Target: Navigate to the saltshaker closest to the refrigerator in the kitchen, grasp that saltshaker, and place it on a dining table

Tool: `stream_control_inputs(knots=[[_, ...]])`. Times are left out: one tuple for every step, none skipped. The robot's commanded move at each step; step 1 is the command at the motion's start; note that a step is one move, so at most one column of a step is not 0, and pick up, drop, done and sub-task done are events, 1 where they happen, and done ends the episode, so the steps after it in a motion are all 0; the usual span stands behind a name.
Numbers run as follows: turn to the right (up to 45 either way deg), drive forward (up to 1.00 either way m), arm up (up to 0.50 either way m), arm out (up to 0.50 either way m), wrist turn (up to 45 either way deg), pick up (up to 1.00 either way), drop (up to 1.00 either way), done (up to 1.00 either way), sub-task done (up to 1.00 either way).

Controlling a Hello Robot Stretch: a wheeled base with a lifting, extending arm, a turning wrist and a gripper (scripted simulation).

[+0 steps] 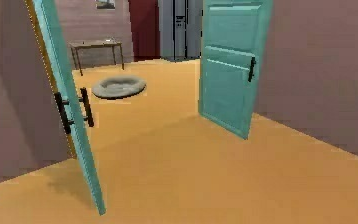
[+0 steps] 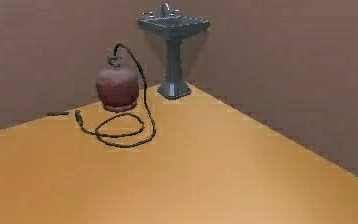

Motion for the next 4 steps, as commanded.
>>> stream_control_inputs(knots=[[0.0, 1.0, 0.0, 0.0, 0.0, 0.0, 0.0, 0.0, 0.0], [9.0, 0.0, 0.0, 0.0, 0.0, 0.0, 0.0, 0.0, 0.0], [3.0, 0.0, 0.0, 0.0, 0.0, 0.0, 0.0, 0.0, 0.0], [0.0, 0.2, 0.0, 0.0, 0.0, 0.0, 0.0, 0.0, 0.0]])
